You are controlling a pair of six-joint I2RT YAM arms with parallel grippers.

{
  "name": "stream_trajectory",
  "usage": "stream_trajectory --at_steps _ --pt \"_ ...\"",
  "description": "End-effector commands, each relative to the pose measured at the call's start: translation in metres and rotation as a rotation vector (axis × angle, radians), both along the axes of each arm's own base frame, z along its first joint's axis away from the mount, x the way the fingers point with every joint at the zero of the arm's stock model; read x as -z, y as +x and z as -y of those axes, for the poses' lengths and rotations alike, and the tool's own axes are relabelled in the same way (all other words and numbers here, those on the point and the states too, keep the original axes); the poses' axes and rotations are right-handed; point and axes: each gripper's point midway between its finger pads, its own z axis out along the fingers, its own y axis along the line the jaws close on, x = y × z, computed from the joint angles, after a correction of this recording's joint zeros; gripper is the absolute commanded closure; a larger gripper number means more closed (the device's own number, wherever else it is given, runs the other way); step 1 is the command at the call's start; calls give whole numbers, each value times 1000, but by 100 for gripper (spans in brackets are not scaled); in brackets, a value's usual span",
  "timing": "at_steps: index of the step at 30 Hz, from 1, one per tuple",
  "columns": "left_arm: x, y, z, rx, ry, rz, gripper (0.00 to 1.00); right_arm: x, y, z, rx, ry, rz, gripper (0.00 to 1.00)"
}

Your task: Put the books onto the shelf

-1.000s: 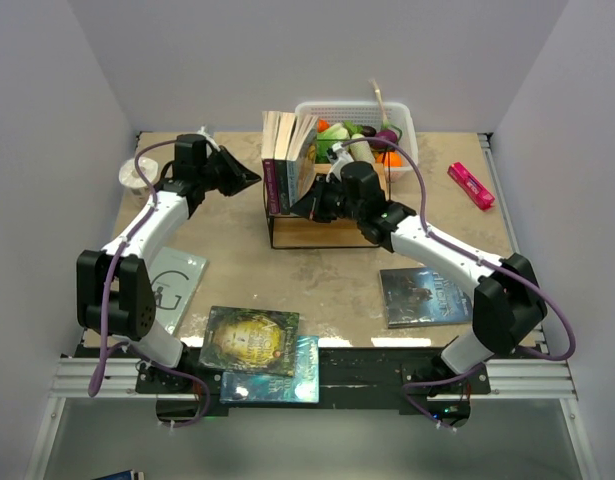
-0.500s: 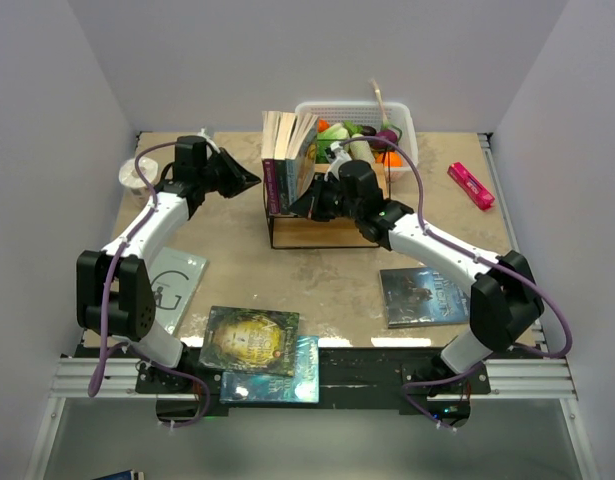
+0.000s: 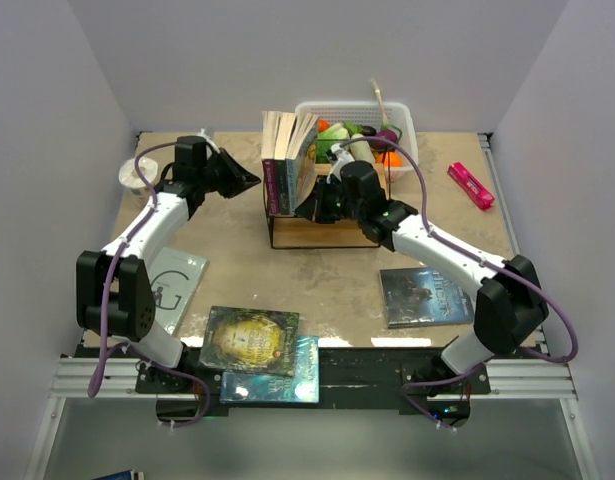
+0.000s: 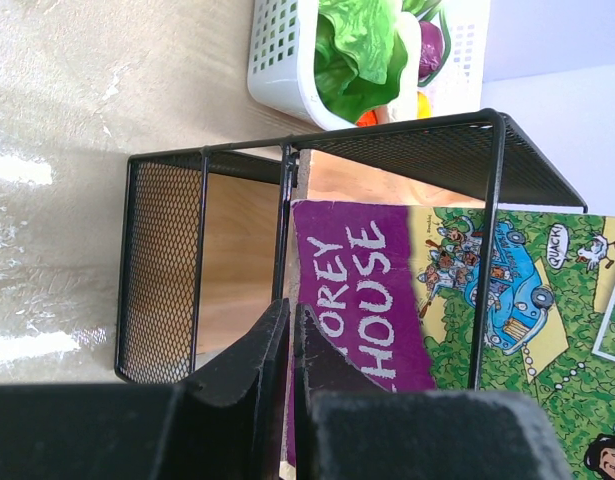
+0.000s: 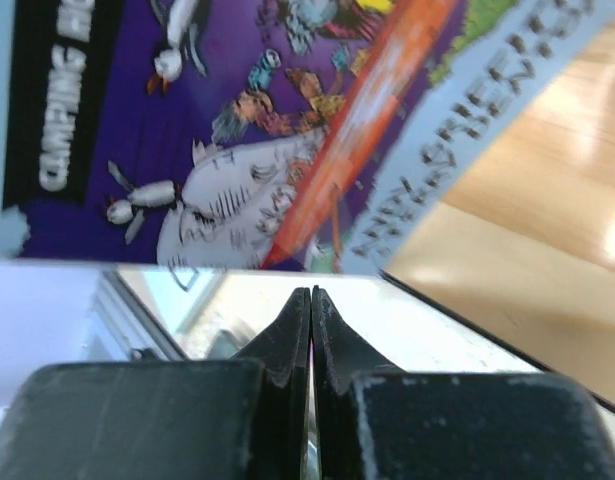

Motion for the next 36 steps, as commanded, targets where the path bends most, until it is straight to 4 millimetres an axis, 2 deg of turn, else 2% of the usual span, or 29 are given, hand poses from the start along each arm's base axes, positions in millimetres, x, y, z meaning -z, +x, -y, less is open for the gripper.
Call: stream_trajectory --at_steps 1,6,8,11,16,19,20,22,23,28,36 --pt "-27 1 -2 3 -10 70 89 -49 -2 30 68 -58 157 100" --pt "-28 4 -1 1 -15 70 89 -72 -2 37 103 -29 199 100" --pt "-30 5 -1 -3 -17 72 89 -75 -1 44 160 -4 203 100" --pt "-34 6 -1 -1 -18 78 89 -78 1 44 165 4 215 100" --pt "-37 10 0 -4 -18 84 89 -94 -12 31 134 -12 285 100" --pt "-37 10 -1 -13 -24 82 89 -91 -21 24 142 0 295 100" --pt "-39 10 -1 -17 -27 91 89 -98 -23 21 164 45 301 100" --pt "-37 10 -2 -29 -28 89 89 -93 -23 16 176 104 300 100" --pt "-37 10 -3 -32 -28 90 89 -104 -24 10 181 180 307 100" --pt "-35 6 -4 -35 -29 81 89 -101 -18 -18 177 219 275 100" --pt "-30 0 -5 -35 -21 77 89 -102 1 -22 292 295 244 100"
